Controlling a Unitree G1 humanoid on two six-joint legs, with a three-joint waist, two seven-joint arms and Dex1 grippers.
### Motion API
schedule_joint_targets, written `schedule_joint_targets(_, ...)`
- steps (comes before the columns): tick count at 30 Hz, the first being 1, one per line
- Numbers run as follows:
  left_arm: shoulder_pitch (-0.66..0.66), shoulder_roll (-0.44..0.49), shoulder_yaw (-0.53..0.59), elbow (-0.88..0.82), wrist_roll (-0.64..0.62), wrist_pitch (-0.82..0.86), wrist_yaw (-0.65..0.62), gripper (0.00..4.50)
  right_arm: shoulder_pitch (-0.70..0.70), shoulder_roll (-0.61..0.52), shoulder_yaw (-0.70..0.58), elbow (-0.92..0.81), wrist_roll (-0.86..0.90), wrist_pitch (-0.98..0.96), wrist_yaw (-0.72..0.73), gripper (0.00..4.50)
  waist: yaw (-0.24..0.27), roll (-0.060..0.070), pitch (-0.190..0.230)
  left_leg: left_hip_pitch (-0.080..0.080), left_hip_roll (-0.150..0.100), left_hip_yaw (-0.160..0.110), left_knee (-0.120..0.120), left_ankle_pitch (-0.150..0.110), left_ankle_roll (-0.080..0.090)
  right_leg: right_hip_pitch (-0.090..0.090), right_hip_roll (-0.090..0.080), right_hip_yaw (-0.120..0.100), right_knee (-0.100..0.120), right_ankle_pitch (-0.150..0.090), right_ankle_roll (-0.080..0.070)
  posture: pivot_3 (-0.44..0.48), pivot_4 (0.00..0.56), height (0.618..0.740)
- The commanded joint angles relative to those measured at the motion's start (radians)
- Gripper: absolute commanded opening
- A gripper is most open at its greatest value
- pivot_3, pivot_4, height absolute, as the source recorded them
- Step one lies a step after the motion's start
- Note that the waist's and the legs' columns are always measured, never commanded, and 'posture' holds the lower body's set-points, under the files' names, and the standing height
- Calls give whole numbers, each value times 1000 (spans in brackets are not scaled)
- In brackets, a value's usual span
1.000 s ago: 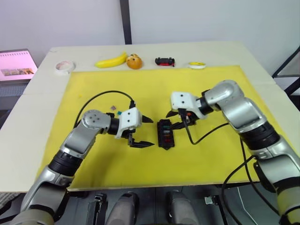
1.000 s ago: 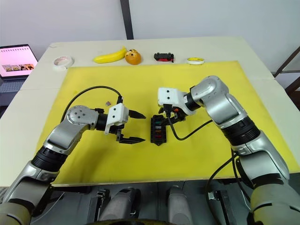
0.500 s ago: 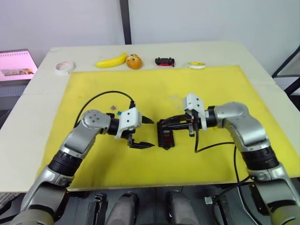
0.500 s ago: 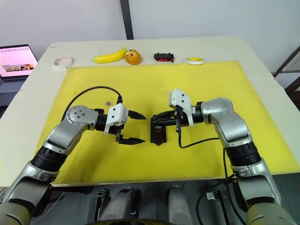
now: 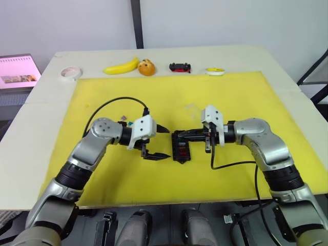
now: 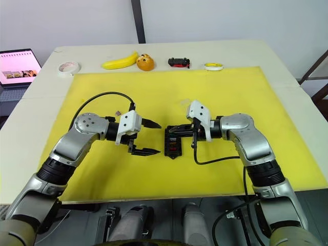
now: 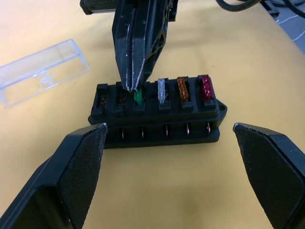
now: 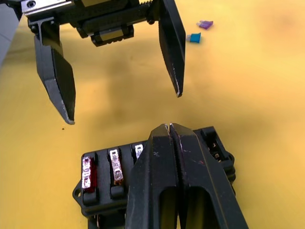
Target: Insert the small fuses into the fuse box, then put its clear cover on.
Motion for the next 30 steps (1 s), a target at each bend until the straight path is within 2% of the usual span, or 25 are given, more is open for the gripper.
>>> schedule_joint_targets(1, -18, -1, 7, -7, 9, -7, 8, 4500, -1, -12, 9, -13, -14, -14, -11, 32, 0, 0, 0, 0, 0, 0, 0, 0, 0, 0, 0, 0, 0, 0, 0, 0, 150, 740)
schedule_joint_targets(7, -22, -8, 9, 1, 18, -12, 11, 4500, 15, -46, 81, 15, -95, 1, -36, 32, 2, -1, -1, 1, 0, 0, 0, 0, 0, 1, 0, 0, 0, 0, 0, 0, 150, 740)
schedule_joint_targets(14, -17, -7, 13, 4, 19, -17, 13, 4500, 30, -50, 79, -15, -71, 25, -54, 32, 2, -1, -2, 2, 0, 0, 0, 0, 0, 3, 0, 0, 0, 0, 0, 0, 150, 740)
schedule_joint_targets(21, 75, 0, 105, -86, -52, 92, 103, 4500, 45, -47, -105, -172, 63, 125, -153, 32, 1, -1, -2, 2, 0, 0, 0, 0, 0, 2, 0, 0, 0, 0, 0, 0, 150, 740)
schedule_joint_targets(26, 252, -18, 317, -244, -200, 288, 282, 4500, 188, -113, -333, -340, 153, 244, -247, 32, 4, -1, -2, 1, 0, -1, -1, -1, 1, 1, 0, 0, 0, 0, 0, 0, 150, 740)
schedule_joint_targets(29, 424, 21, 524, -327, -301, 397, 349, 4500, 330, -171, -520, -364, 156, 284, -296, 869, 4, -1, -2, 1, 0, -1, 0, -2, 3, 2, -1, 1, -1, 0, 0, 0, 150, 740)
schedule_joint_targets(30, 474, 38, 586, -343, -333, 427, 359, 4500, 371, -187, -571, -358, 152, 286, -307, 1337, 4, -1, -2, 1, 0, -1, -1, -2, 4, 2, 0, 1, -1, 0, 0, 0, 150, 740)
